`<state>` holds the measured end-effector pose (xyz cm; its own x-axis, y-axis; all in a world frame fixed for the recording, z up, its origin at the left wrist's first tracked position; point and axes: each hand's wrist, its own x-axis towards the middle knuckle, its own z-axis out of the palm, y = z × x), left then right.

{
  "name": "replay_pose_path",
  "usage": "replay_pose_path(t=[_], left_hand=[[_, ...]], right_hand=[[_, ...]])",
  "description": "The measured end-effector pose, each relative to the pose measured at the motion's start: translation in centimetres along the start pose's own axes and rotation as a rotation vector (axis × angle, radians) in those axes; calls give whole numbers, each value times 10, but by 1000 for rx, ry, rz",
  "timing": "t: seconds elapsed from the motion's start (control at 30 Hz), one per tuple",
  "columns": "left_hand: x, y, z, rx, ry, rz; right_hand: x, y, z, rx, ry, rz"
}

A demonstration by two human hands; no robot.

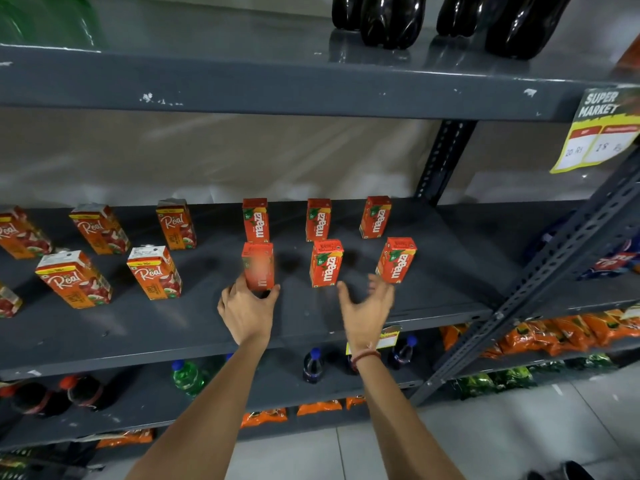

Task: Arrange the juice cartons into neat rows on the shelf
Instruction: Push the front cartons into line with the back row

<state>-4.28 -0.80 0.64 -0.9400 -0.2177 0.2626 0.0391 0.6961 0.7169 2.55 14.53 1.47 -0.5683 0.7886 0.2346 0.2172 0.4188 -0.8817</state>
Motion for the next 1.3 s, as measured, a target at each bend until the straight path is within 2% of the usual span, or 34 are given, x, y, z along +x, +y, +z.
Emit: replay_pose_path(t=[0.1,0.23,0.43,0.6,0.7,0.77,0.9,1.03,1.13,1.3], left_hand=[[1,-2,1,-5,1,6],[0,-1,1,-1,7,6],[1,-2,-3,-23,-19,1],[-5,-20,-29,-254,-87,27],[-5,-46,-64,-354,17,20],[3,-71,-91,-347,120,21],[29,-118,-140,-294,299,-76],[58,-148,-163,-221,266,-197],[76,-163,-170,-155,177,-200],[93,-171,-163,-64,102,-142]], right_hand=[[21,12,-21,-77,139,79],[52,18,-23,-152,63,125],[60,27,-16,-211,84,90],[35,23,-21,-104,185,107],[-17,14,-13,-26,261,-21],[-56,-1,6,35,171,-129],[-120,-52,68,71,-209,-261],[-154,-104,128,37,-506,-241],[-163,-126,161,-12,-577,-180],[-162,-140,192,-85,-531,-147]])
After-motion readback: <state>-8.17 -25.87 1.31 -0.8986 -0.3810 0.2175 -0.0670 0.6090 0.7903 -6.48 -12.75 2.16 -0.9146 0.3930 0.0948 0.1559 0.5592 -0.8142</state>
